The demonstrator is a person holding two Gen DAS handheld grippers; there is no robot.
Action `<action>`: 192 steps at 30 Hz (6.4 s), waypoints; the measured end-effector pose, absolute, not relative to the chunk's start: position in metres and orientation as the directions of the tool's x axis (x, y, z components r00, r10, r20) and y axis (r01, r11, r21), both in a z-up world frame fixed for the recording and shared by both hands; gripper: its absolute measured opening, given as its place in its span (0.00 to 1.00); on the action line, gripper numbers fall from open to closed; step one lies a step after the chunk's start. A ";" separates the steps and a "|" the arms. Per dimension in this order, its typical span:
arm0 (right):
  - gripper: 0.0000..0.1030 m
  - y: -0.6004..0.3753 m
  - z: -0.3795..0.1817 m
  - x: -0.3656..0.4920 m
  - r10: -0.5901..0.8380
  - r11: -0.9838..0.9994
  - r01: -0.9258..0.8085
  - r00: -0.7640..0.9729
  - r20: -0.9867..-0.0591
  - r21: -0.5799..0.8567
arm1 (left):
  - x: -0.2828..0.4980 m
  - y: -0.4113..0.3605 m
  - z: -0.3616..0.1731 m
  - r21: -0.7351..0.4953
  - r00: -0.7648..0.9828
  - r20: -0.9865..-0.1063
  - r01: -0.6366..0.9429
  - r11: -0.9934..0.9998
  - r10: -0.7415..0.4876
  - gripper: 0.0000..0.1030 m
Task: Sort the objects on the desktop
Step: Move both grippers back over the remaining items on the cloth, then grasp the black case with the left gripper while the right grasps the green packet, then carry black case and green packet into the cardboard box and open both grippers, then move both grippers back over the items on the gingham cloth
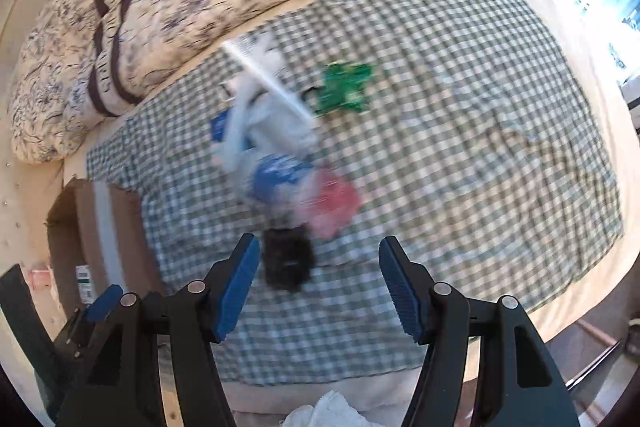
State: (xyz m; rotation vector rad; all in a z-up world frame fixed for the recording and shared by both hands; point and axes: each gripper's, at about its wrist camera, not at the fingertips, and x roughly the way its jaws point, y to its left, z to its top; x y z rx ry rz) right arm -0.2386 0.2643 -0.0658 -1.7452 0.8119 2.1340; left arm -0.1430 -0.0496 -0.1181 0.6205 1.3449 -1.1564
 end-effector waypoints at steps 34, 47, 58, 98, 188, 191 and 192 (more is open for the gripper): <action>0.60 0.339 -0.185 -0.366 -0.226 -0.836 -0.477 -0.150 -0.963 0.271 | -0.210 -0.096 -0.229 -0.294 -0.250 -0.955 0.874 0.387 -0.161 0.96; 0.60 0.340 -0.224 -0.391 -0.244 -0.821 -0.507 -0.103 -0.964 0.262 | -0.224 -0.116 -0.254 -0.204 -0.168 -0.977 0.908 0.367 -0.128 0.96; 0.35 0.320 -0.227 -0.390 -0.136 -0.865 -0.471 -0.115 -0.984 0.175 | -0.221 -0.099 -0.249 -0.192 -0.129 -0.972 0.916 0.351 -0.194 0.72; 0.33 0.287 -0.092 -0.281 -0.181 -0.904 -0.343 -0.235 -0.955 0.256 | -0.175 -0.071 -0.128 -0.211 -0.042 -0.927 0.879 0.427 -0.372 0.47; 0.71 0.173 -0.028 -0.224 -0.207 -0.835 -0.438 -0.309 -0.928 0.332 | -0.076 -0.012 -0.067 -0.207 -0.040 -0.911 0.905 0.372 -0.411 1.00; 0.71 0.208 -0.032 -0.219 -0.208 -0.833 -0.441 -0.311 -0.927 0.335 | -0.097 -0.021 -0.068 -0.208 -0.033 -0.915 0.892 0.400 -0.402 1.00; 0.71 0.219 -0.032 -0.218 -0.204 -0.837 -0.436 -0.313 -0.928 0.331 | -0.104 -0.024 -0.069 -0.208 -0.032 -0.918 0.887 0.412 -0.396 1.00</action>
